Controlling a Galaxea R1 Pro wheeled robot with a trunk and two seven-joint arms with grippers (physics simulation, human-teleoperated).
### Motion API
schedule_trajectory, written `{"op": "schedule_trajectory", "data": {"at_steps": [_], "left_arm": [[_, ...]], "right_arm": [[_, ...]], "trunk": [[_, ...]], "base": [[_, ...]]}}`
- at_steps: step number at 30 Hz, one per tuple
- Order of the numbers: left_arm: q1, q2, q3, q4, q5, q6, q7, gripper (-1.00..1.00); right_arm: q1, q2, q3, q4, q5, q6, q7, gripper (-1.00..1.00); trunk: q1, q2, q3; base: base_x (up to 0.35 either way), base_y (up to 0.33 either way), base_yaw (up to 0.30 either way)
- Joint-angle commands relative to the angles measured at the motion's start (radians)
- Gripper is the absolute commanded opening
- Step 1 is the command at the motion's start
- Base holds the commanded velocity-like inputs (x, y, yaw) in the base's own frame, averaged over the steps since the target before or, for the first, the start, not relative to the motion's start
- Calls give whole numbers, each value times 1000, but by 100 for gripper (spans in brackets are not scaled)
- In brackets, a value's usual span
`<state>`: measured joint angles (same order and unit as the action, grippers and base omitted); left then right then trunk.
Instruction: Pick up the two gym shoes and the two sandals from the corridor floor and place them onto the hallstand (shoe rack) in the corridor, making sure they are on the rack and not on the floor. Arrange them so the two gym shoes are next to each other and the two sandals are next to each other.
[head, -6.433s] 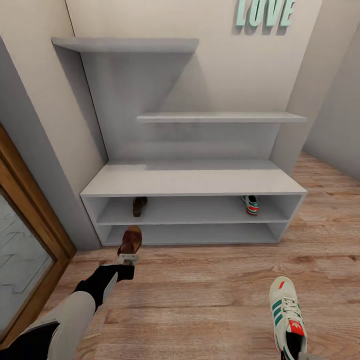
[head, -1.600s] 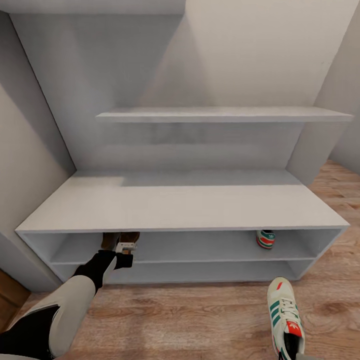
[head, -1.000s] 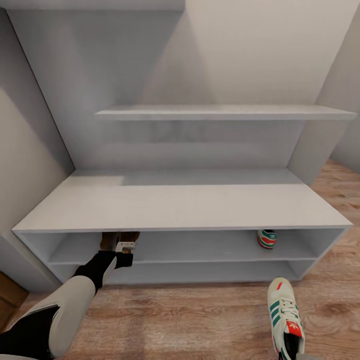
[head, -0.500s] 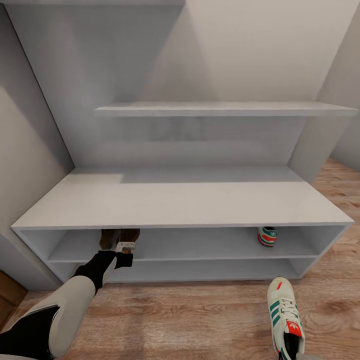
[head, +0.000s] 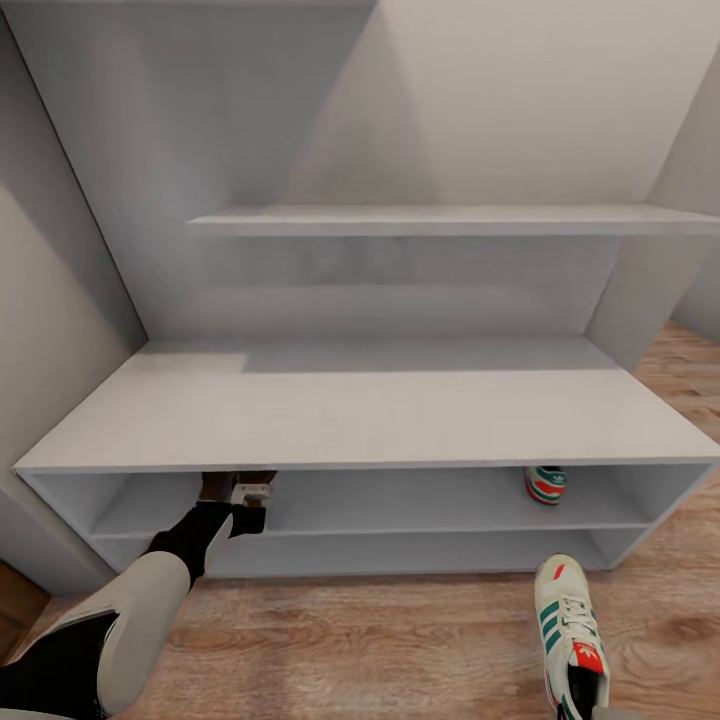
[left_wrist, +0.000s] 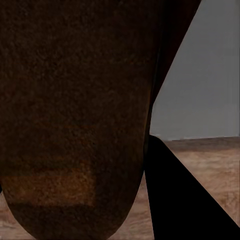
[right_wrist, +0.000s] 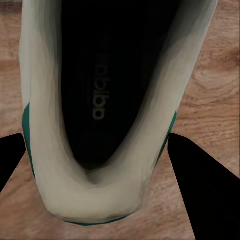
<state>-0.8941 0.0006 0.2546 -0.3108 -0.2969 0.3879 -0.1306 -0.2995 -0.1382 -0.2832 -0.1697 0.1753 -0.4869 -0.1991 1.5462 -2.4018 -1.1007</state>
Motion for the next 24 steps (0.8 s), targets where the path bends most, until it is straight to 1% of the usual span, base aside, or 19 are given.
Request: {"op": "schedule_trajectory", "data": {"at_steps": [1,8,12,15,17,24], "left_arm": [[0,-1,8,-2,-14,5,-9,-100],[0,-1,8,-2,-14,5,-9,-100],[0,-1,8,-2,-14,2,-9,-100],[0,0,8,-2,-14,-16,-9,-100],[1,0,8,-1,-15,-30,-9,-100],[6,-1,8,-2,-15,-35,-10,-100]], "right_arm": [[-1,0,-5,1,10,-2,-5,-100],[-1,0,-5,1,10,-2,-5,-100],[-1,0,-5,2,10,-2,-5,-100],[-1,0,-5,2,10,-2,-5,-100],[-1,0,-5,1,11,-2,-5,-100],[0,0,-5,1,11,-2,-5,-100]], "trunk": [[0,0,-1],[0,0,-1],[0,0,-1],[0,0,-1],[0,0,-1],[0,0,-1]], "base": [[186,55,0],[50,10,0],[205,0,0],[129,0,0],[26,0,0],[4,0,0]]}}
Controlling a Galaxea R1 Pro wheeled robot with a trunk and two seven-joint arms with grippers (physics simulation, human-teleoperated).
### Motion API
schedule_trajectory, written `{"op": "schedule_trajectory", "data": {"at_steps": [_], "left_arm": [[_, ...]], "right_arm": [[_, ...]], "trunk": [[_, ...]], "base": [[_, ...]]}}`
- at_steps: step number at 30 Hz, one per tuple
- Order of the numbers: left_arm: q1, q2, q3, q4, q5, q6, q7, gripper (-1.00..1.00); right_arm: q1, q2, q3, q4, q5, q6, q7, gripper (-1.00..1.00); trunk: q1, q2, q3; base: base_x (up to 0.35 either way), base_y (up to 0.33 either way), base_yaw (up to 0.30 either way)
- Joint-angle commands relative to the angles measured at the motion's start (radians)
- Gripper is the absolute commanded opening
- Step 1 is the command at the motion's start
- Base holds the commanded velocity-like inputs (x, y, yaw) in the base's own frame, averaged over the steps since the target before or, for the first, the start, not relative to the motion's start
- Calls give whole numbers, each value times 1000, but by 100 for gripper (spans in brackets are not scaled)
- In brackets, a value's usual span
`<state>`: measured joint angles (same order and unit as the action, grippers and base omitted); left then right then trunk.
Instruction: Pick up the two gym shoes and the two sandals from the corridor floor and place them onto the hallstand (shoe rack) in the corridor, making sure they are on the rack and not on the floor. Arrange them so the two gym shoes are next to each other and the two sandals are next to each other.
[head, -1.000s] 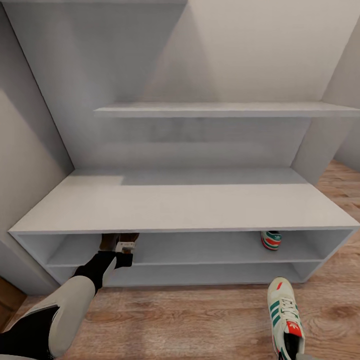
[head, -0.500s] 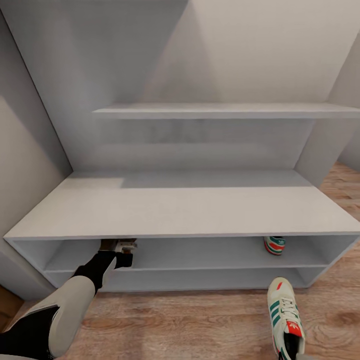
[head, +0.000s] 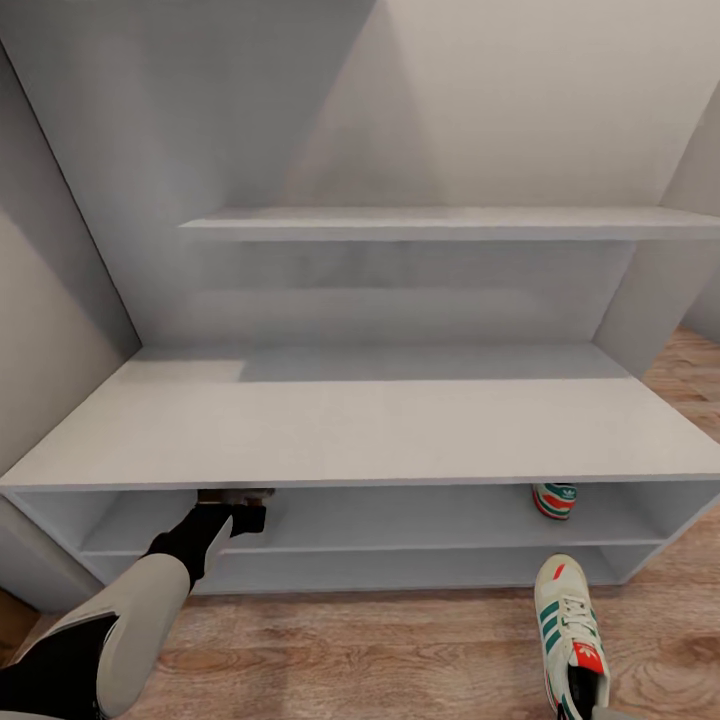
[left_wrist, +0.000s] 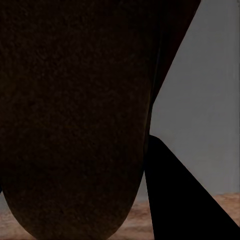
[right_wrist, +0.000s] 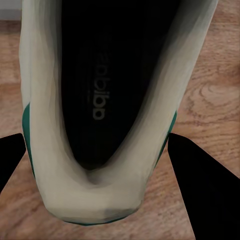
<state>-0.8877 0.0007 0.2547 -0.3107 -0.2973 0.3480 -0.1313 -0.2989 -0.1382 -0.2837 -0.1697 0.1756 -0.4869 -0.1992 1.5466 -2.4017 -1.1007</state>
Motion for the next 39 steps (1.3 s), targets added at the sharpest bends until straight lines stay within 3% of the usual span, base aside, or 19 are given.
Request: {"op": "schedule_trajectory", "data": {"at_steps": [1,13,14,27,39], "left_arm": [[0,-1,8,-2,-14,5,-9,-100],[1,1,9,-2,-15,5,-8,-100],[1,1,9,-2,-15,5,-8,100],[1,2,9,-6,-14,3,-8,100],[2,1,8,-6,-14,0,-8,100]], "right_arm": [[-1,0,-4,2,11,-2,-5,-100],[-1,0,-4,2,11,-2,-5,-100],[-1,0,-4,1,10,-2,-5,-100],[-1,0,-4,2,11,-2,-5,-100],[-1,0,-5,2,11,-2,-5,-100]], "trunk": [[0,0,-1],[0,0,-1],[0,0,-1],[0,0,-1],[0,0,-1]], "base": [[0,0,0],[0,0,0],[0,0,0],[-16,0,0],[-291,0,0]]}}
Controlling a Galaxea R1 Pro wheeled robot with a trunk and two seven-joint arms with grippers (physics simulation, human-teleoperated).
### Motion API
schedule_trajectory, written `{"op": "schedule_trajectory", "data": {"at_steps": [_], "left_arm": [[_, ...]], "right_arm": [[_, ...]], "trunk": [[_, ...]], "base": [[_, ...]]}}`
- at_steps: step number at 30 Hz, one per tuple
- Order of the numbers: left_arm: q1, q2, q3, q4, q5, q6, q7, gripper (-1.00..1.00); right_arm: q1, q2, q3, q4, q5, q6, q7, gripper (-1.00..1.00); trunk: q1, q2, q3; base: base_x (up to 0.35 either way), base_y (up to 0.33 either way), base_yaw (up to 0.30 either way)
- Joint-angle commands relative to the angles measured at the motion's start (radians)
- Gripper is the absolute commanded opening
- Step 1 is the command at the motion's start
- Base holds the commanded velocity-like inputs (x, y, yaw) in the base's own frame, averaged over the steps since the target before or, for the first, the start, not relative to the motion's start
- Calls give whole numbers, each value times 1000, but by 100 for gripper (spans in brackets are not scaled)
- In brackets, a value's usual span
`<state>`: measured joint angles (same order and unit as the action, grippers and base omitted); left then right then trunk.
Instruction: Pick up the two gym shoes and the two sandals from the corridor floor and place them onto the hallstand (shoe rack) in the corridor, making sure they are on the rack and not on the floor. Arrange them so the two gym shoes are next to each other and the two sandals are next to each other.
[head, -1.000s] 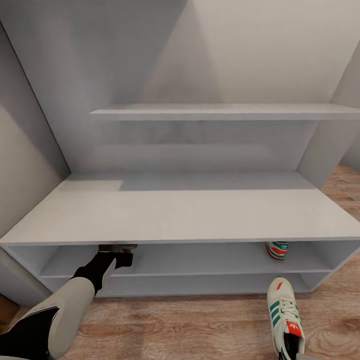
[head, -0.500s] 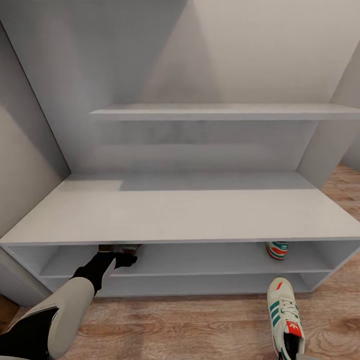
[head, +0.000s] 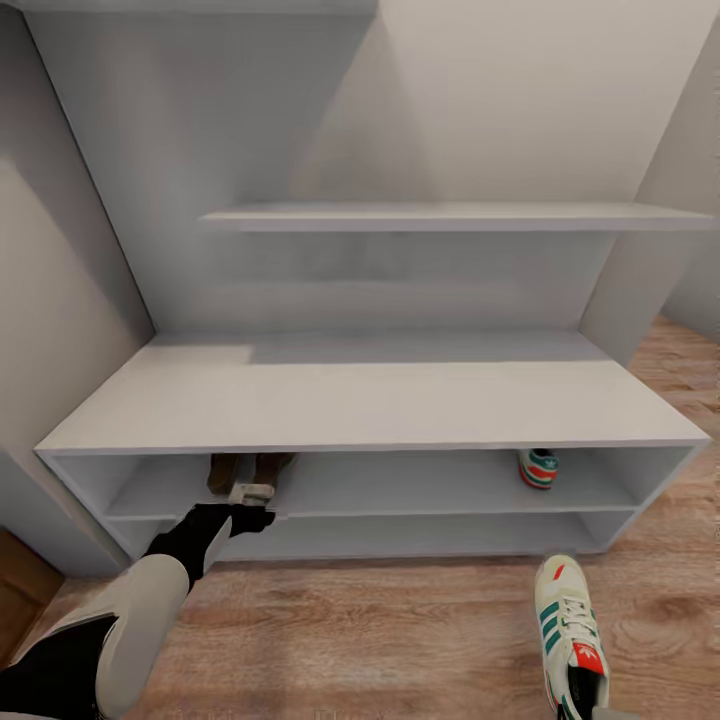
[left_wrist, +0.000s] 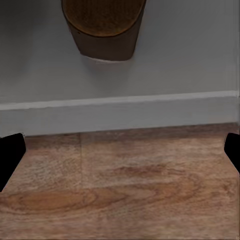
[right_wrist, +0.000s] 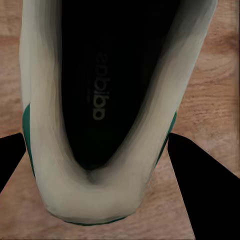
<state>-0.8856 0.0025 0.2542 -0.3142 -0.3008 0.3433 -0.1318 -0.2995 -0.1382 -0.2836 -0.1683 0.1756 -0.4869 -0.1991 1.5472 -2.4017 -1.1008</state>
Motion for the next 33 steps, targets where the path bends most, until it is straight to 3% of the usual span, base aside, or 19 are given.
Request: {"op": "schedule_trajectory", "data": {"at_steps": [1,5,14,15,20,22,28,33], "left_arm": [[0,-1,8,-1,-11,1,-8,100],[12,-1,8,-1,-9,-21,-8,100],[159,2,14,-2,18,-186,-18,100],[218,14,15,-2,45,-254,-23,100],[327,61,14,-2,119,-361,-31,100],[383,85,14,-2,151,-427,-64,100],[492,135,14,0,191,-564,-179,100],[571,153,18,-1,249,-679,-202,100]], "right_arm": [[-1,0,-4,1,11,-2,-5,-100],[-1,0,-5,1,10,-2,-5,-100],[0,1,-4,1,11,-2,-5,-100],[-1,0,-4,1,11,-2,-5,-100],[-1,1,-3,1,11,-2,-4,-100],[-1,2,-3,1,12,-2,-4,-100],[-1,2,-3,1,12,-2,-2,-100],[0,2,-1,1,13,-3,-1,-100]], "trunk": [[-1,0,-1],[-1,0,-1],[-1,0,-1],[-1,0,-1],[-1,0,-1],[-1,0,-1],[-1,0,-1],[-1,0,-1]], "base": [[-333,0,0],[-334,0,0],[-335,0,0],[-335,0,0],[-335,0,0],[-256,0,0],[-65,0,0],[-8,0,0]]}}
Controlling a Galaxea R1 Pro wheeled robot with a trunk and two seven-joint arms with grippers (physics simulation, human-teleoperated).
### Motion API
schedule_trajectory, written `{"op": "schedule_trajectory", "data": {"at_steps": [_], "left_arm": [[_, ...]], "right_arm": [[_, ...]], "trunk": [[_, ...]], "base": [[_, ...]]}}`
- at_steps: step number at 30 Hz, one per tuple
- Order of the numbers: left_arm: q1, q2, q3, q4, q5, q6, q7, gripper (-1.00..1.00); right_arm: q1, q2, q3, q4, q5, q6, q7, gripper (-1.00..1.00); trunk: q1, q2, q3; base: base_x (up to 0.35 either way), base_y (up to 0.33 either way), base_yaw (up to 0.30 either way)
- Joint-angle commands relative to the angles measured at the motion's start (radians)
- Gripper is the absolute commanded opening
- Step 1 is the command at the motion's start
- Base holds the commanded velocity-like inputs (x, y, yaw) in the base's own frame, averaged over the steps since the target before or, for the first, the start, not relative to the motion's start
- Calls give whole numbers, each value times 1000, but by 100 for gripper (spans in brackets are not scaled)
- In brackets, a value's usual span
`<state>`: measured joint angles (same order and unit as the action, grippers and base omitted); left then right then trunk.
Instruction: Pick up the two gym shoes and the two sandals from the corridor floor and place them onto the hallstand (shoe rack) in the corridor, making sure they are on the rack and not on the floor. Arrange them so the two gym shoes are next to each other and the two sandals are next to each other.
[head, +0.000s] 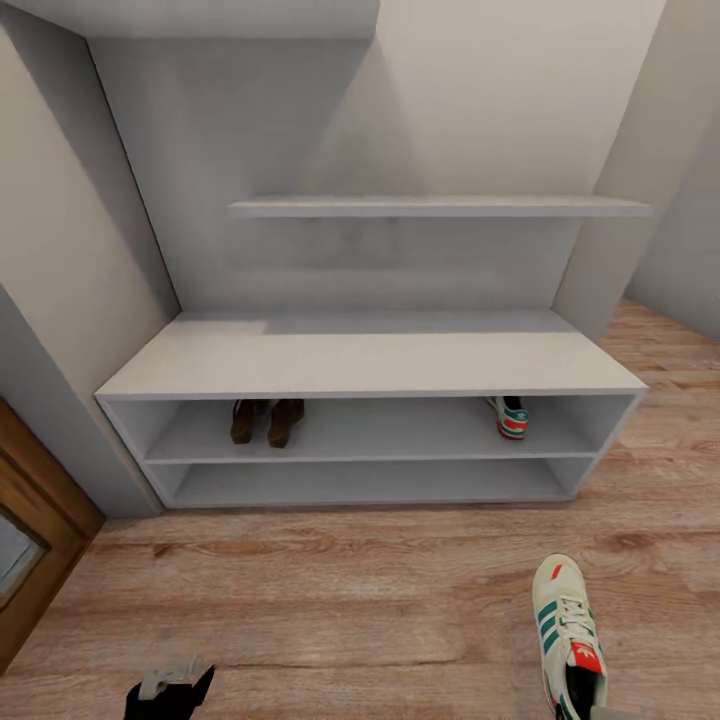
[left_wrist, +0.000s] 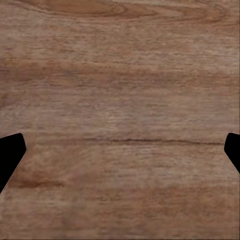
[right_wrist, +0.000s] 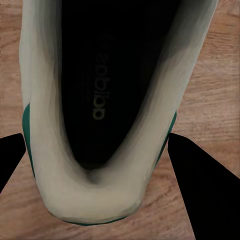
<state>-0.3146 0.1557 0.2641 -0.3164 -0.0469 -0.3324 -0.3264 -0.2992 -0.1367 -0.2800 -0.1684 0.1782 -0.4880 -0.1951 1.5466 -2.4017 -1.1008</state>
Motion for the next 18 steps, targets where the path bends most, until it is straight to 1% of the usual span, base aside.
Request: {"op": "schedule_trajectory", "data": {"at_steps": [1,2,4,6,8,9,10,12,13,14,15,16,17,18], "left_arm": [[5,2,8,1,-1,-10,-9,100],[12,9,9,1,4,-21,-11,100],[24,38,11,6,13,-35,-53,100],[25,49,11,9,17,-37,-70,100],[27,69,11,13,36,-43,-100,100],[30,74,11,14,44,-48,-111,100],[31,77,11,14,47,-51,-114,100],[38,83,11,15,54,-71,-124,100],[40,85,11,15,56,-82,-126,100],[42,87,10,16,56,-96,-128,100],[43,86,8,16,53,-103,-130,100],[44,86,7,16,52,-104,-130,100],[44,83,4,16,50,-106,-131,100],[44,80,0,16,47,-108,-131,100]], "right_arm": [[-1,0,-5,1,10,-3,-5,-100],[-1,0,-4,1,10,-3,-5,-100],[-1,2,0,2,14,-1,-2,-100],[-1,6,5,1,17,-1,-1,-100],[-1,28,20,-2,25,2,0,-100],[-2,42,29,-6,30,6,-1,-100],[-2,49,34,-10,32,10,-1,-100],[-3,88,57,-70,44,70,-3,-100],[-4,97,62,-91,47,94,-3,-100],[-5,121,71,-165,51,184,-3,-100],[-5,139,77,-247,54,292,-3,-100],[-6,144,78,-275,54,329,-3,-100],[-6,152,81,-331,55,400,-3,-100],[-8,158,85,-406,55,498,-3,-100]], "trunk": [[0,0,-1],[0,0,-1],[0,0,-1],[0,0,-1],[0,0,-1],[0,0,-1],[0,0,-1],[0,0,-1],[0,0,-1],[0,0,-1],[0,0,-1],[0,0,-1],[0,0,-1],[0,0,-1]], "base": [[-2,0,0],[-1,0,0],[0,0,0],[0,0,0],[0,0,0],[0,0,0],[0,0,0],[0,0,0],[0,0,0],[0,0,0],[0,0,0],[0,0,0],[0,0,0],[0,0,0]]}}
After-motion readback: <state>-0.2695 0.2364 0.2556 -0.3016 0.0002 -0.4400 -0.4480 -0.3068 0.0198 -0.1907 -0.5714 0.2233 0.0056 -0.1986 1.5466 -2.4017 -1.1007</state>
